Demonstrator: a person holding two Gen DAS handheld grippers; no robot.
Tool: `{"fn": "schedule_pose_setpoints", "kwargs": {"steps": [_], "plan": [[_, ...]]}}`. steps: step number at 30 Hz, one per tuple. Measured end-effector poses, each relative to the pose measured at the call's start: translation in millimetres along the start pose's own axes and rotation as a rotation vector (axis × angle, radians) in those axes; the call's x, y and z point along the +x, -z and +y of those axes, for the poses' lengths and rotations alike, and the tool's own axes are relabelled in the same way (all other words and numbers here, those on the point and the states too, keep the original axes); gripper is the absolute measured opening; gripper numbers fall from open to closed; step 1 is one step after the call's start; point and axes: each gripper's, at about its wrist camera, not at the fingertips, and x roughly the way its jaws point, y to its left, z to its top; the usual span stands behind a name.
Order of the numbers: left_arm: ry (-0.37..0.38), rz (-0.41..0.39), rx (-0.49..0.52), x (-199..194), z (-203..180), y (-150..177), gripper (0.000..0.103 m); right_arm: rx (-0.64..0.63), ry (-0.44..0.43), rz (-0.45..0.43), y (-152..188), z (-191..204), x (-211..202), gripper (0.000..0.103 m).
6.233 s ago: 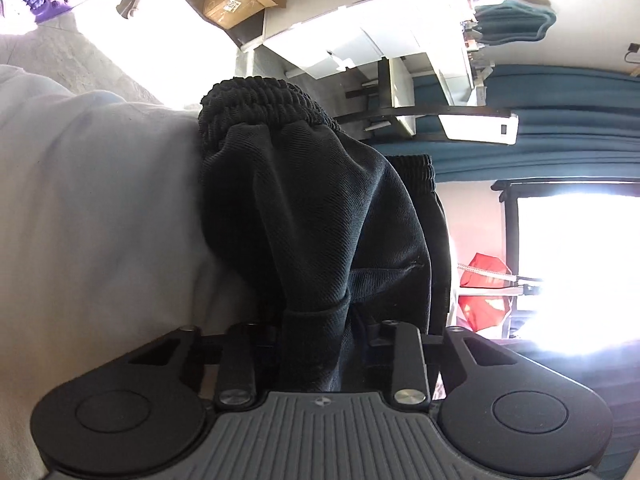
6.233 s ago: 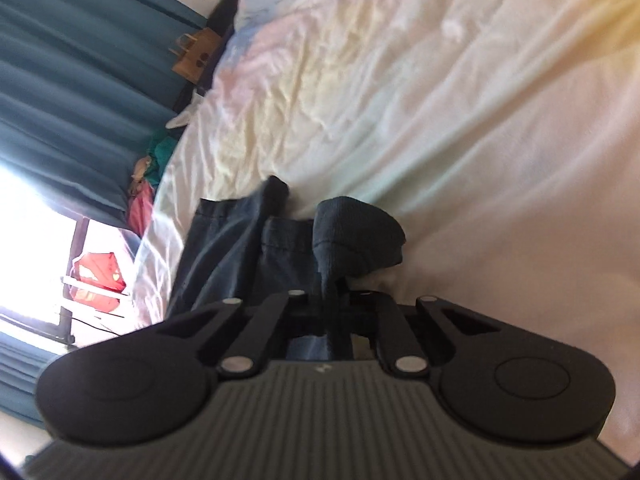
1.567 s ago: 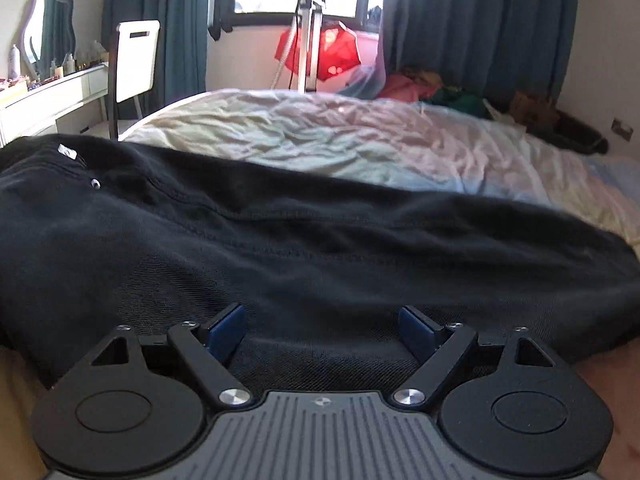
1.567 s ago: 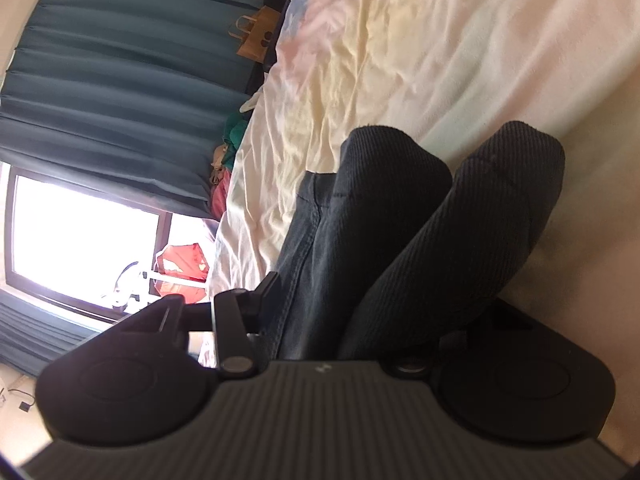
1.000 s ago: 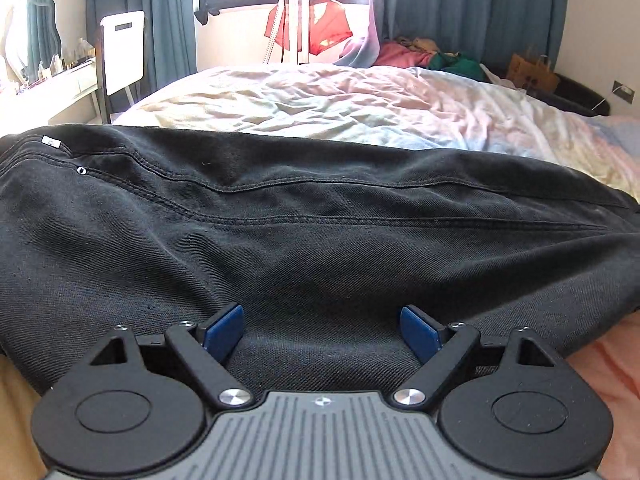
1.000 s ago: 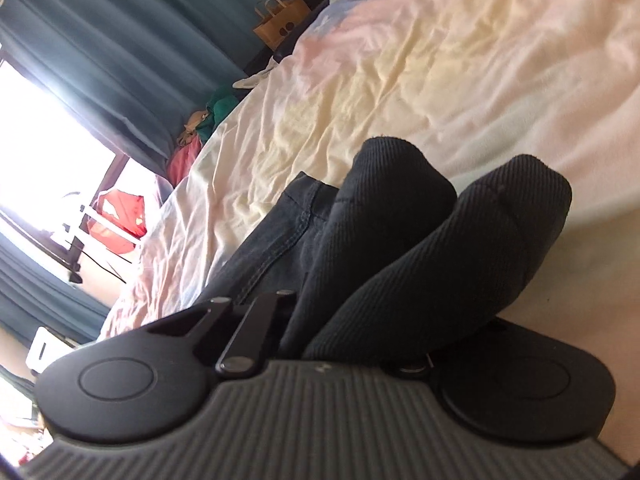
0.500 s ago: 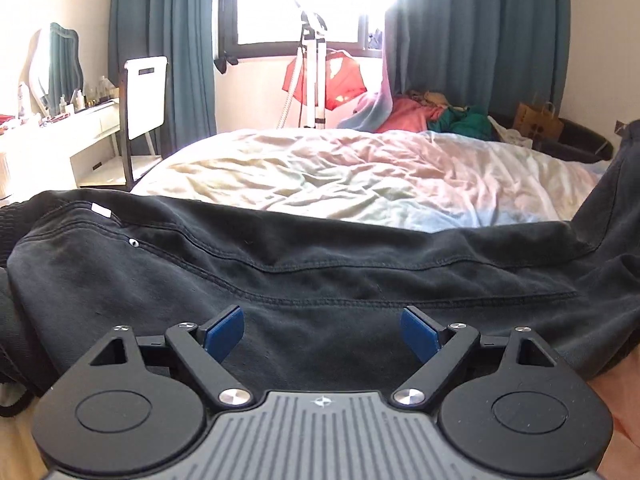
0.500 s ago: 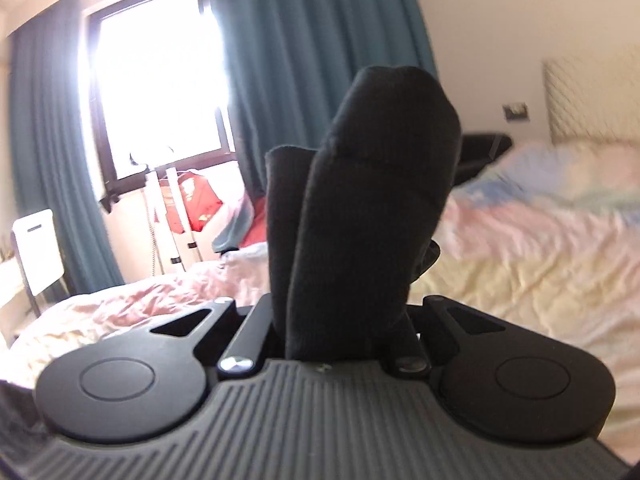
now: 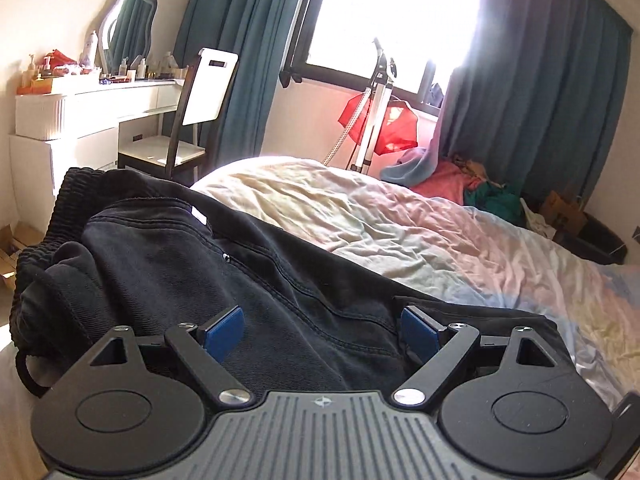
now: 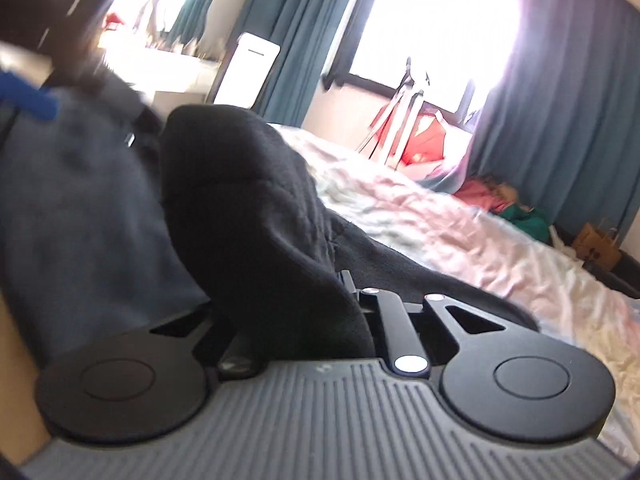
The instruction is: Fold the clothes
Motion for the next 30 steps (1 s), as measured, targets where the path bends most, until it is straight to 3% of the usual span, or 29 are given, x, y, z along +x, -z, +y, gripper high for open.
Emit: {"fn": "schedule_pose_setpoints", "kwargs": {"steps": [2, 5, 8, 14, 17, 19, 24, 26, 30], "plan": [[0.007, -0.012, -0.006, -1.4, -0.5, -0.5, 0.087, 0.009, 0.023, 0.013, 6.7, 5.9, 2.6, 0.013], [0.029, -0.044, -0.029, -6.1, 1.8, -2.7, 0.087, 0.022, 0.046, -0.026, -9.1, 5.8, -1.9, 0.013], [0.055, -0.062, -0.07, -7.6, 7.2, -4.8, 0.088, 0.015, 0.008, -0.064, -28.7, 16.6, -5.8, 0.013], [0.08, -0.042, -0.057, 2.2, 4.5, 1.7, 0.088, 0.107, -0.084, 0.036, -19.8, 18.4, 12.6, 0.017], [0.095, -0.026, -0.038, 8.2, -1.7, 6.0, 0.088, 0.155, -0.159, 0.064, -18.8, 9.7, 2.3, 0.032], [0.1, -0.026, -0.013, 9.3, -6.8, 9.0, 0.088, 0.169, -0.222, 0.098, -21.5, 3.8, -9.6, 0.062], [0.108, -0.018, 0.053, 12.5, -20.2, 17.7, 0.088, 0.204, -0.353, 0.12, -20.6, -28.7, -60.6, 0.066], [0.106, -0.006, 0.094, 14.3, -27.5, 23.7, 0.088, 0.243, -0.358, 0.093, -18.8, -50.4, -80.4, 0.066], [0.088, 0.016, 0.193, 20.2, -42.0, 38.7, 0.088, 0.364, -0.205, 0.034, -7.8, -97.3, -90.4, 0.066]]}}
